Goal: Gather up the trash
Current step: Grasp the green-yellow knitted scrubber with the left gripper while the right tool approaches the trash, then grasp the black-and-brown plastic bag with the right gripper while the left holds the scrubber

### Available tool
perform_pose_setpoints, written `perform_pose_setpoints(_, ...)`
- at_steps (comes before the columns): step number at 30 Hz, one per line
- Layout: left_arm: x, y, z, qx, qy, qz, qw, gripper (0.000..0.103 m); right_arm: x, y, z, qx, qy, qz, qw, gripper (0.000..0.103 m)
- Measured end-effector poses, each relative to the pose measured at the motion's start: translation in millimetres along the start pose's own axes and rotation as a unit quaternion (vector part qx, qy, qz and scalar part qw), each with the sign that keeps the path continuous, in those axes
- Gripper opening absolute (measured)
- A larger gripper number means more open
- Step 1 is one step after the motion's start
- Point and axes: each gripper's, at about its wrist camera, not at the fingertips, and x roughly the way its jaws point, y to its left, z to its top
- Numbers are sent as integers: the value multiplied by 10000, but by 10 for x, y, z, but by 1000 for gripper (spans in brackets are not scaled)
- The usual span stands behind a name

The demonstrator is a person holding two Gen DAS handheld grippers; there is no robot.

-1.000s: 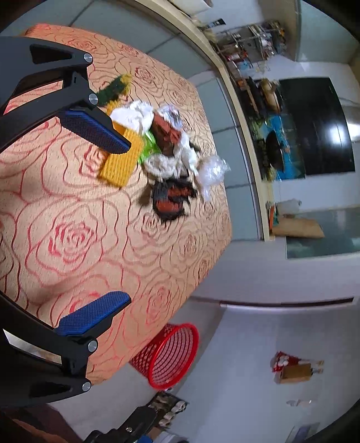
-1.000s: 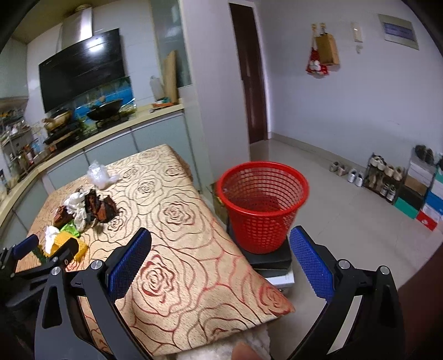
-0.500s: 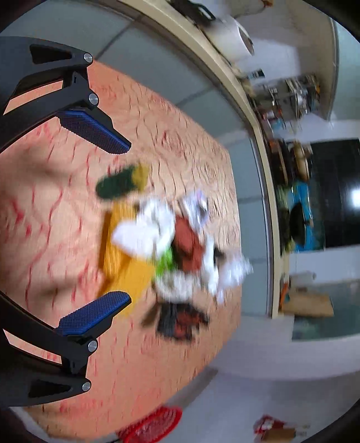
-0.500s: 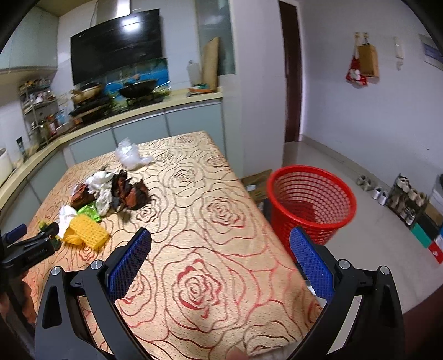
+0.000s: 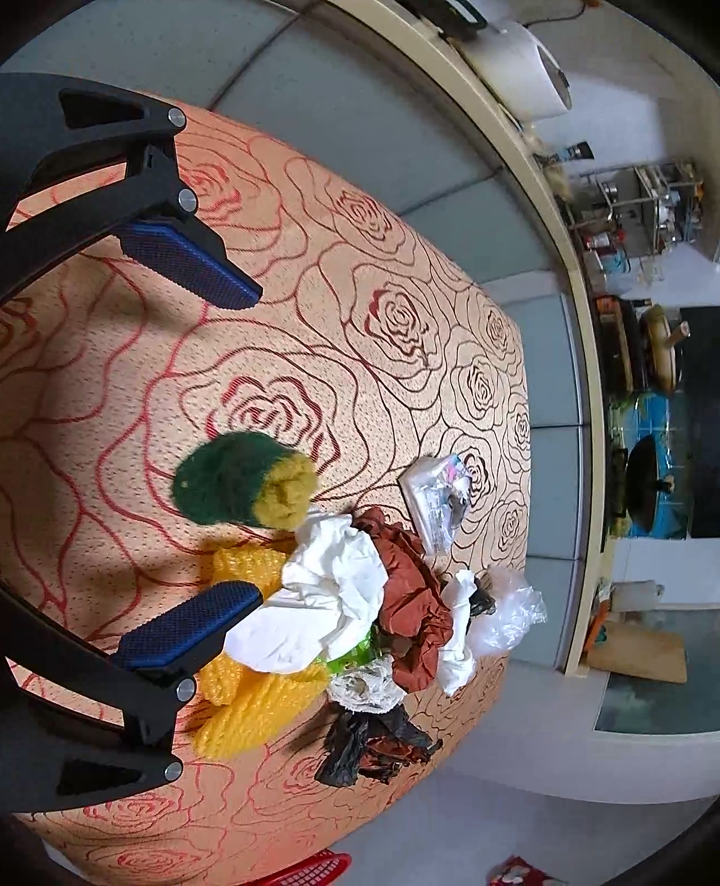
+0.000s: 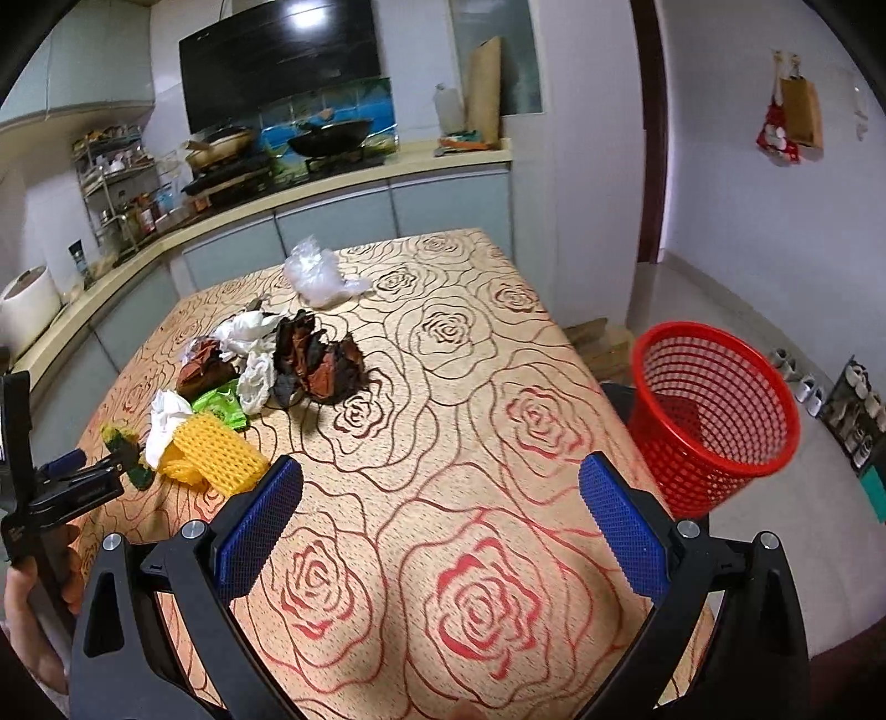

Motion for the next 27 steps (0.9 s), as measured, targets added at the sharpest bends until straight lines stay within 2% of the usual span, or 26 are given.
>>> perform_pose_setpoints(3,89,19,57,-23,64,-53,10000,75,85,38,57,-55,61,57,10000,98)
perform_pose_setpoints(5,157,35,92,-58,140,-129,9998,57,151,63,104,-75,105,97,9999,98)
perform_pose_setpoints(6,193,47,98,-65,191,-186,9996,53,175,70,119,-81,121,117,9998,98)
perform_pose_setpoints(8,256,45,99,-62,279,-279,9992,37,247,101,162,-121,161,156,9997,98)
perform_pose_setpoints(10,285,40,96,-60,291,-330,9990,27,328,140,199,-168,220,219,9994,98)
perform_pose_setpoints(23,-22,326,168,-284,-127,-159,9994,25,1125,559,598,-320,780,961,9918,98)
perform_pose_setpoints(27,-104,408,204,-350,-236,-116,9990,25,1402,662,703,-361,959,1031,9894,98)
